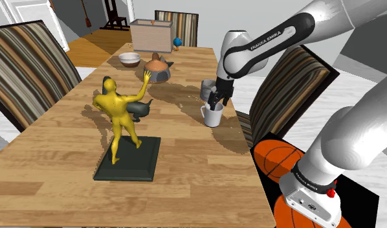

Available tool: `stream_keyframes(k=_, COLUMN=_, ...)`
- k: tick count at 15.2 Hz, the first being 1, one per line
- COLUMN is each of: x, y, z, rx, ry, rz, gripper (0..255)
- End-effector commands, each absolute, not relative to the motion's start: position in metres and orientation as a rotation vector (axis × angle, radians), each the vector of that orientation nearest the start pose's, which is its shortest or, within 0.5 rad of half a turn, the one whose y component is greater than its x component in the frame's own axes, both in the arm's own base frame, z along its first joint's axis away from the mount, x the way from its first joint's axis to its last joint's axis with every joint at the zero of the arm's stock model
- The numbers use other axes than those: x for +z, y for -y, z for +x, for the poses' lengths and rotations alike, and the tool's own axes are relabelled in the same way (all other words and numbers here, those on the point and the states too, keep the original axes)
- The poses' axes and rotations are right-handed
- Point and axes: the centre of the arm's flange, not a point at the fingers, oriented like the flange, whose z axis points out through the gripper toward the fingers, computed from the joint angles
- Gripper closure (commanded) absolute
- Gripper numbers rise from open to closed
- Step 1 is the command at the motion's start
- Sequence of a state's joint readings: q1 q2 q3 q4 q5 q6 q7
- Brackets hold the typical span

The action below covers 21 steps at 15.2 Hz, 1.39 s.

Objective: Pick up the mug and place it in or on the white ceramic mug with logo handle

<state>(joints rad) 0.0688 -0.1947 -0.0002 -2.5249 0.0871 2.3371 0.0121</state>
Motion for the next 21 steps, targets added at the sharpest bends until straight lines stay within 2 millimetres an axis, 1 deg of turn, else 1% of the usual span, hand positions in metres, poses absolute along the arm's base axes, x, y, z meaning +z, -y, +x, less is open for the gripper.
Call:
stream_keyframes(k=1, x=0.347, y=-0.032, z=0.443, rx=-0.007, ry=-0.006, rz=-3.078, gripper=0)
stream_keyframes(k=5, x=0.347, y=-0.032, z=0.443, rx=-0.007, ry=-0.006, rz=-3.078, gripper=0)
stream_keyframes(k=6, x=0.347, y=-0.032, z=0.443, rx=-0.007, ry=-0.006, rz=-3.078, gripper=255)
stream_keyframes(k=15, x=0.347, y=-0.032, z=0.443, rx=-0.007, ry=-0.006, rz=-3.078, gripper=255)
stream_keyframes(k=21, x=0.379, y=-0.032, z=0.443, rx=-0.007, ry=-0.006, rz=-3.078, gripper=255)
